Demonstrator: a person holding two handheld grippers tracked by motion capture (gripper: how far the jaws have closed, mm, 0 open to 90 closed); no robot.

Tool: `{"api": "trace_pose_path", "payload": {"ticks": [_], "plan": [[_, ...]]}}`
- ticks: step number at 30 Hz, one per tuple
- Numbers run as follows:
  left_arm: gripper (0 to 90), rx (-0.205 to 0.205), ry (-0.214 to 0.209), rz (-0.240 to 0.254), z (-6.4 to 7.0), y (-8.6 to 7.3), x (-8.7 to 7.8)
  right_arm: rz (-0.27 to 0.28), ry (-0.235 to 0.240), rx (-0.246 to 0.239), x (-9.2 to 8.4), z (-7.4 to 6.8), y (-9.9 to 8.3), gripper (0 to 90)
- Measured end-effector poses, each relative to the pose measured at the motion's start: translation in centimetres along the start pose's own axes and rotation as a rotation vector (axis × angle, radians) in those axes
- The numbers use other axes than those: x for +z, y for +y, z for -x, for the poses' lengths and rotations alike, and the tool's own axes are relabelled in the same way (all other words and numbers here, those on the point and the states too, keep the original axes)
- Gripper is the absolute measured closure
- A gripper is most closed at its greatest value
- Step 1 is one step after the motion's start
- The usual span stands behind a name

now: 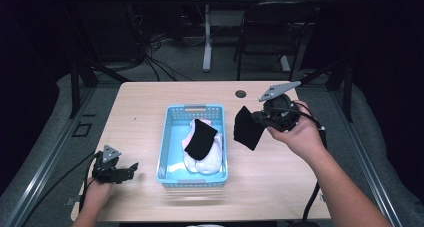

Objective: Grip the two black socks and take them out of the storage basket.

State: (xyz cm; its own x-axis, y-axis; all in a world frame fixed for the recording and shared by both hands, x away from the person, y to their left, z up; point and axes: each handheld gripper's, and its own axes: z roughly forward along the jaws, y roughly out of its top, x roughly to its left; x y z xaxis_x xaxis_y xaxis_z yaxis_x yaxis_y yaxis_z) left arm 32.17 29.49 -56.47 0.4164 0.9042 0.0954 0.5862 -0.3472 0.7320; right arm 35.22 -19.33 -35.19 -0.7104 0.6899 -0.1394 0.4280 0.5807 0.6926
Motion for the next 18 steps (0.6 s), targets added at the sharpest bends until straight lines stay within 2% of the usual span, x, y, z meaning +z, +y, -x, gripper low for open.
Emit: {"api": "trace_pose_path", "payload": {"ticks": [6, 18], "plan": [[15.5, -0.002, -0.001, 0.000, 0.0, 0.0, 0.0, -0.008, 0.003, 0.023, 0.6, 0.1, -1.1, 88.1], [15.5, 0.001, 0.003, 0.001, 0.0, 0.0, 0.0, -0.048, 0.043, 0.060, 3.5, -0.1, -3.9, 88.1]]}}
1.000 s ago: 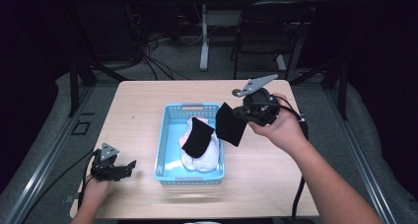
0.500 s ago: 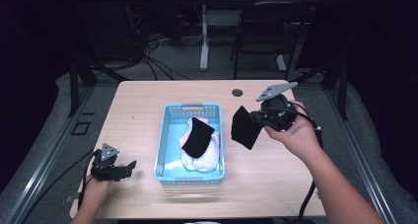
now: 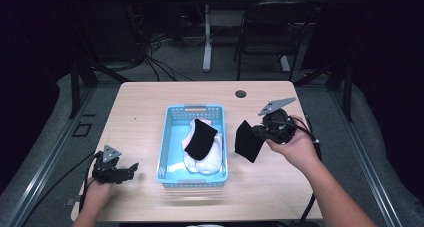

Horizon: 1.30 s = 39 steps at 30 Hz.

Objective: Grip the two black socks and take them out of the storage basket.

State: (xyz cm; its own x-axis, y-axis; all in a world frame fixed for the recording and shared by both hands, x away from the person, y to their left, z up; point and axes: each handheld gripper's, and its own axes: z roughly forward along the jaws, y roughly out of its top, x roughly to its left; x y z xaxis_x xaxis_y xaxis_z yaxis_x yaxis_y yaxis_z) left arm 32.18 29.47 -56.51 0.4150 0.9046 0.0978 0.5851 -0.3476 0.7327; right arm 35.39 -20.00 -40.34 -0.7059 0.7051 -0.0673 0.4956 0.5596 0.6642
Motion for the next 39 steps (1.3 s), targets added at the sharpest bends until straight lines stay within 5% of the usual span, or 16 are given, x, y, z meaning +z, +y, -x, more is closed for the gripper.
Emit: {"api": "trace_pose_path", "payload": {"ticks": [4, 9, 13, 17, 29, 39], "plan": [[15.5, 0.000, -0.002, 0.000, 0.0, 0.0, 0.0, -0.016, 0.008, 0.029, 1.3, 0.5, -1.4, 88.1], [15.5, -0.002, -0.003, 0.000, 0.0, 0.0, 0.0, -0.051, 0.006, 0.130, 3.6, 2.4, -4.5, 88.1], [15.5, 0.001, -0.002, -0.004, 0.0, 0.0, 0.0, -0.091, -0.027, 0.215, 5.6, 4.1, -7.7, 88.1], [15.5, -0.002, -0.002, -0.006, 0.0, 0.0, 0.1, -0.120, -0.052, 0.241, 6.5, 4.9, -9.3, 88.1], [15.5, -0.004, -0.002, -0.010, 0.0, -0.1, 0.1, -0.107, -0.076, 0.349, 7.7, 6.6, -12.0, 83.8], [15.5, -0.004, -0.001, -0.011, 0.0, -0.1, 0.1, -0.036, -0.097, 0.358, 7.6, 6.2, -11.9, 59.7]]}}
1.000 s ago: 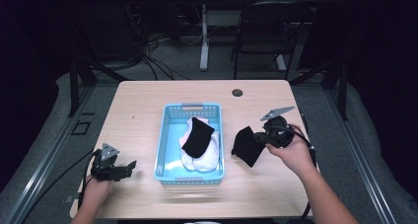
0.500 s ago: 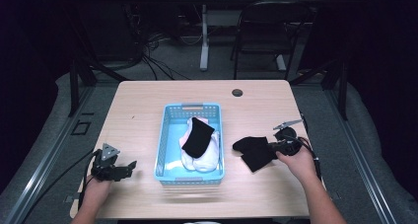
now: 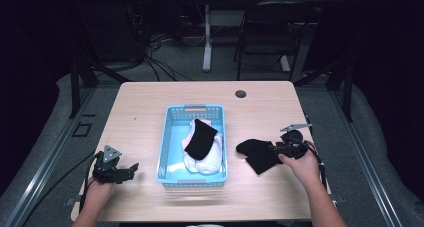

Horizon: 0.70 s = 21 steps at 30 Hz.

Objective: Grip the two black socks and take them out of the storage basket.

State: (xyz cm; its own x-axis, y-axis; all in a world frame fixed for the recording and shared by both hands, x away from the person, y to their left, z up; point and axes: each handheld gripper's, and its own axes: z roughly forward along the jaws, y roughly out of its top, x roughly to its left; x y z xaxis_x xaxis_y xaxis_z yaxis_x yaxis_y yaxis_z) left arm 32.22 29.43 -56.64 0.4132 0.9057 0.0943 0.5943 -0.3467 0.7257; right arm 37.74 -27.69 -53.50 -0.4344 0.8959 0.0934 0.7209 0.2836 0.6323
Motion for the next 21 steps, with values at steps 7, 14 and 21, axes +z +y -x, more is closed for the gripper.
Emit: {"api": "trace_pose_path", "payload": {"ticks": [7, 14, 21], "plan": [[15.6, 0.001, -0.001, 0.002, 0.0, 0.0, 0.0, -0.001, 0.013, 0.003, -0.4, -0.2, 0.4, 57.2], [15.5, 0.001, -0.001, 0.004, 0.0, 0.0, 0.0, 0.012, 0.026, -0.025, -1.0, -0.6, 1.7, 55.0], [15.5, 0.001, -0.001, 0.002, 0.0, 0.0, 0.0, 0.036, 0.038, -0.076, -1.7, -1.5, 3.4, 50.6]]}}
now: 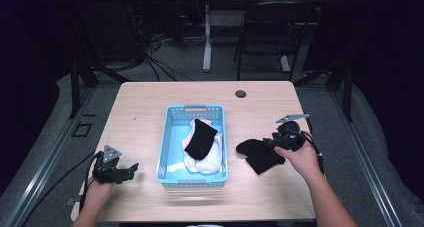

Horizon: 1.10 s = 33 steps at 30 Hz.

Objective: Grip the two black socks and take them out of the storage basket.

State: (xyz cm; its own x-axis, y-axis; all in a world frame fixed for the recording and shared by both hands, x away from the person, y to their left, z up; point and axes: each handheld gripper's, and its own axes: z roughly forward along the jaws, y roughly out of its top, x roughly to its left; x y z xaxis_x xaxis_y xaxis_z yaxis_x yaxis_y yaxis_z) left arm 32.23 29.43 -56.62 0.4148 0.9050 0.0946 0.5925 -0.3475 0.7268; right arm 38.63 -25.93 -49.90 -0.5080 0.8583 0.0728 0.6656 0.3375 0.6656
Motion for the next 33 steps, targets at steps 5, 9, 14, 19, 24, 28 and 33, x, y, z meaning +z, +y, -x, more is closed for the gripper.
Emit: {"api": "trace_pose_path", "payload": {"ticks": [5, 9, 14, 19, 24, 28, 33], "plan": [[15.5, -0.002, 0.000, 0.001, 0.0, 0.0, 0.0, 0.049, 0.014, -0.030, -0.1, -0.9, 2.0, 46.2], [15.5, -0.001, 0.000, 0.001, 0.0, 0.0, 0.0, 0.062, 0.021, -0.074, -0.1, -1.8, 3.3, 46.4], [15.5, -0.001, 0.000, 0.003, 0.0, 0.0, 0.0, 0.066, 0.043, -0.137, -0.2, -3.1, 4.9, 49.2], [15.5, -0.002, 0.000, 0.004, 0.0, 0.0, 0.0, 0.071, 0.088, -0.174, 0.1, -4.7, 7.0, 54.6], [15.5, -0.001, -0.001, 0.004, -0.1, 0.0, 0.0, 0.063, 0.099, -0.217, 1.5, -6.5, 9.0, 57.2], [15.5, -0.002, -0.001, 0.006, -0.1, 0.1, 0.0, 0.042, 0.101, -0.252, 3.3, -8.0, 10.5, 58.8], [15.5, -0.005, -0.002, 0.012, -0.1, 0.1, -0.1, 0.020, 0.117, -0.246, 4.6, -9.0, 11.5, 59.8]]}}
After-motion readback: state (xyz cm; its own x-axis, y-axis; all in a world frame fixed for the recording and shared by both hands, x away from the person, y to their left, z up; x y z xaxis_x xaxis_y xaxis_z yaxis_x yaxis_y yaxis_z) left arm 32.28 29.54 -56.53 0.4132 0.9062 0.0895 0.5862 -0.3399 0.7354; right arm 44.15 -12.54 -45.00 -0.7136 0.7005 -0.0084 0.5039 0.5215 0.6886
